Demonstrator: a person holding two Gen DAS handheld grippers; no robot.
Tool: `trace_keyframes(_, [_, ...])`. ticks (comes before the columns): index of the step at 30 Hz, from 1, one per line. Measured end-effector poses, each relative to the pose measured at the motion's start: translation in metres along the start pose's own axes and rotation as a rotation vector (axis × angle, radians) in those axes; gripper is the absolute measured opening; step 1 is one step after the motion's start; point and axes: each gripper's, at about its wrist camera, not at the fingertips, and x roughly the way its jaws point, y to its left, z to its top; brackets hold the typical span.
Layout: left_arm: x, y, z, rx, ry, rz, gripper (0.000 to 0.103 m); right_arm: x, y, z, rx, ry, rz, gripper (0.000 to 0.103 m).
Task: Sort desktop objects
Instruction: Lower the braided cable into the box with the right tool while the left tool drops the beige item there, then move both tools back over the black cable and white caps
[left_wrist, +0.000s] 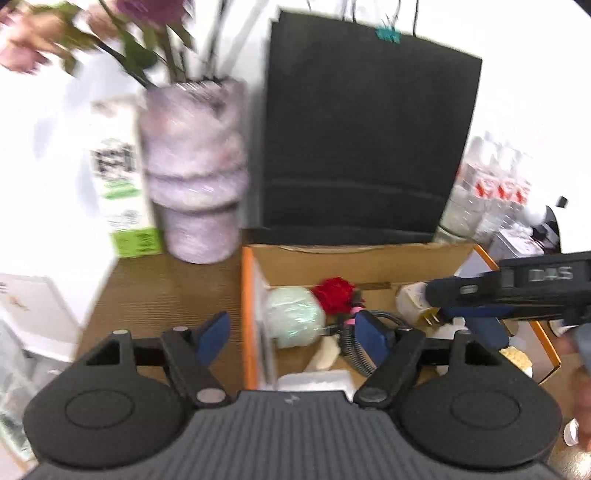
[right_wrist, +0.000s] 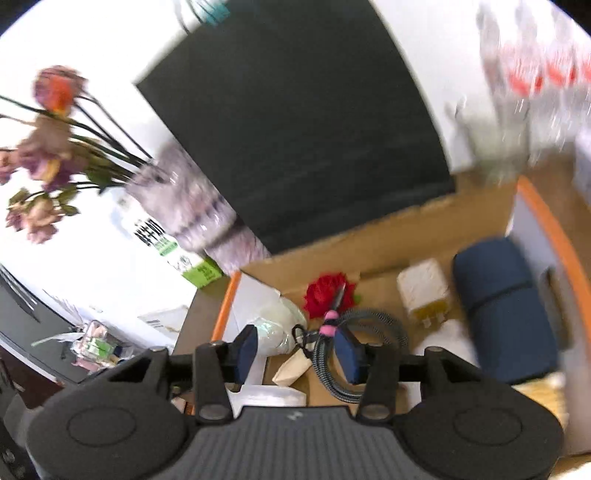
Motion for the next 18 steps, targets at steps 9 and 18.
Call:
trace_keyframes(9, [-0.079,-0.043,-0.084,0.003,-0.068,0.02,0.091,-0.084,0.018,-0.088,-0.316,-0.082,-0.191,0.049])
trace_keyframes(18, [-0.133,-0.083,-0.211,0.048,-0.109,-0.005,0.093,-0.141,0.004,-0.219,-0.452,-0.13,-0.263,0.057])
